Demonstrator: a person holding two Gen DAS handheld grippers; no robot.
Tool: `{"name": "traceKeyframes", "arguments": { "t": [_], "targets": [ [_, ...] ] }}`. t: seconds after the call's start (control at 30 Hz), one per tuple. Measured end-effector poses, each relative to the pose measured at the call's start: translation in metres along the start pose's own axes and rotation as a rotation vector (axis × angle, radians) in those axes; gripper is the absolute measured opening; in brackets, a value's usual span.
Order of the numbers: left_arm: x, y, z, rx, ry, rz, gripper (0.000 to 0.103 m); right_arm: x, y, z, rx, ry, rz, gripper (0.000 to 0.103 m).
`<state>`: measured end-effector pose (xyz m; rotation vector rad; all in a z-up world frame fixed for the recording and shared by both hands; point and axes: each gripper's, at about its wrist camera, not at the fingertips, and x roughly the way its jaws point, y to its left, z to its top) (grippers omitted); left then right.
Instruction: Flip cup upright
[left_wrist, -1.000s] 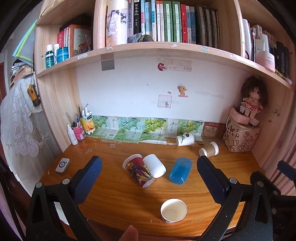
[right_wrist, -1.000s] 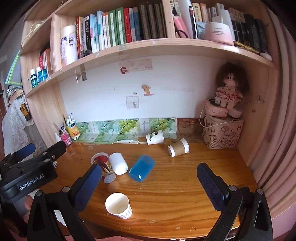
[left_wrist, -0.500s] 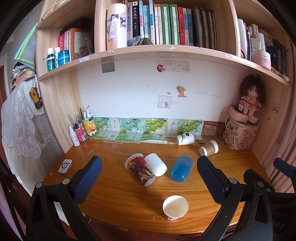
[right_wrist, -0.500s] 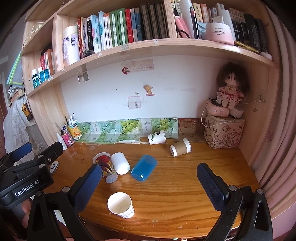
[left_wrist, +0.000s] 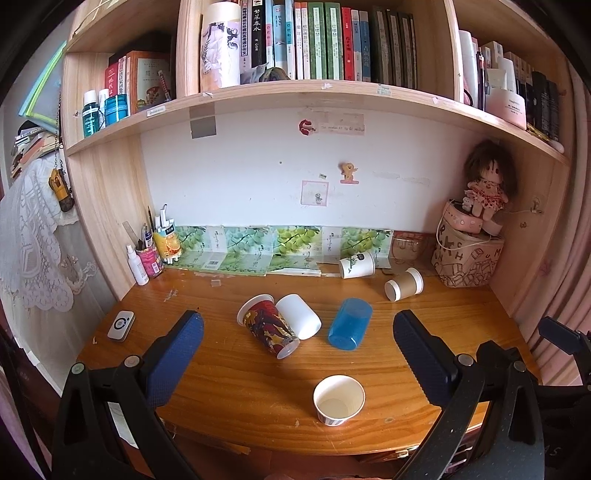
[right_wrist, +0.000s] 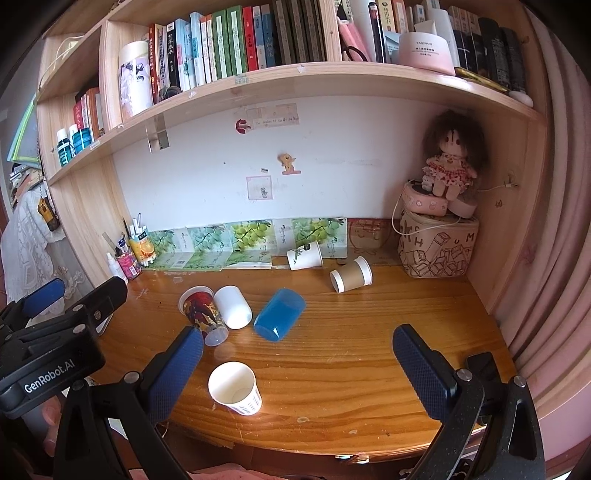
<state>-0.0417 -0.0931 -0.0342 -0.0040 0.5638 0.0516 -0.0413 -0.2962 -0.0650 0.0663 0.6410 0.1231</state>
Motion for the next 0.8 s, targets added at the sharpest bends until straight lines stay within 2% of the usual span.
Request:
{"name": "traceKeyframes", "arguments": {
  "t": [0.8],
  "targets": [
    [-0.0052, -0.0085, -0.0074, -0.011, 0.029, 0.004, 0.102, 0.0045, -0.0036, -0.0100, -0.025, 0.065, 0.045, 0.103]
  ]
}}
